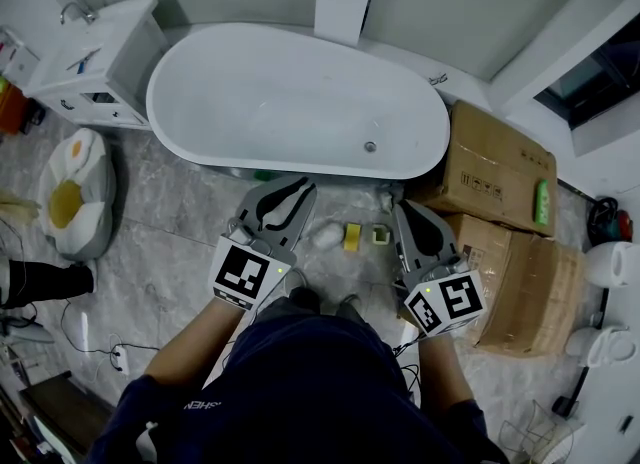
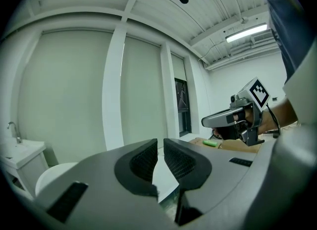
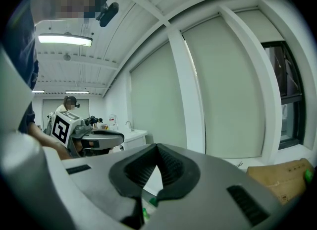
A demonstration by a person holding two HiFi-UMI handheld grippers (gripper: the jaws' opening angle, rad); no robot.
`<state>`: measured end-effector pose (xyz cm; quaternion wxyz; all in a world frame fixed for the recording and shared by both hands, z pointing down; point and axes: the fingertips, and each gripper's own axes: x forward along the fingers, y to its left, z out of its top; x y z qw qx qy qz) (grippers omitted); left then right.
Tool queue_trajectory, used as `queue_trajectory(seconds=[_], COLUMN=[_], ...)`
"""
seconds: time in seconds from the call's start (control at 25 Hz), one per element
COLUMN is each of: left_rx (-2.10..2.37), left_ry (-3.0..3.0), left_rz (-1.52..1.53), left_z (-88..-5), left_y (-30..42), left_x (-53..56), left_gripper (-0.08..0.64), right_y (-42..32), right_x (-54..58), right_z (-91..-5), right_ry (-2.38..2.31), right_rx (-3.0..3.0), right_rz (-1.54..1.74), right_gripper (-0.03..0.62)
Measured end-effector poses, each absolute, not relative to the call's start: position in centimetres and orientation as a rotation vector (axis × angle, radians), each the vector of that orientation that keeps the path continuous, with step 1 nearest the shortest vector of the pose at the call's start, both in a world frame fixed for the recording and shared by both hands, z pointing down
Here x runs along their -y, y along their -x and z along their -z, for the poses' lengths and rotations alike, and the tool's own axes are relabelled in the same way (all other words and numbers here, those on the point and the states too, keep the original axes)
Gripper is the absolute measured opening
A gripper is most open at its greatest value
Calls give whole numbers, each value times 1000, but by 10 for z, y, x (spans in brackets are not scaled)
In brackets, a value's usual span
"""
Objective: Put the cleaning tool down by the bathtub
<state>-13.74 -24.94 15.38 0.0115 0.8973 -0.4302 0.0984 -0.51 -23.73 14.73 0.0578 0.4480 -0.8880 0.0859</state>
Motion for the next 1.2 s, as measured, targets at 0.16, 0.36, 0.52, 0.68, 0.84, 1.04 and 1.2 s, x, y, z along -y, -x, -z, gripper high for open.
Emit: queue_trajectory(seconds=[0.16,0.36,0.52,0.68,0.84,1.04,1.2], left_rx=[1337,1331,1326,1319,1311,1294,1288], left_ry=[-2808,-2812,-2814,-2815,-2824,-2834,-2833], left_rz=[-302,-294,-284,-262,-265,-282,-270], left_z=[-152,-151,-149,-146,-145,-145,-144], left_y=[135,133,132,131,129,125,122], left_x=[248,249,249,249,250,249,248], left_gripper=[54,46,43,38,35,34,34], right_y=[6,6,7,8,9,7,5], right_x=[237,237,237,236,236,234,232], right_z=[-145,-142,-140,-138,-137,-139,-138], right_ry=[-1353,-1346,-1341,-1339,-1338,-1334,-1333], right_rx=[2699,2706,2709,2710,2709,2705,2703], right_rz=[-249,-248,-242,-236,-230,-232,-230], right_gripper=[5,4,5,5,3,3,3])
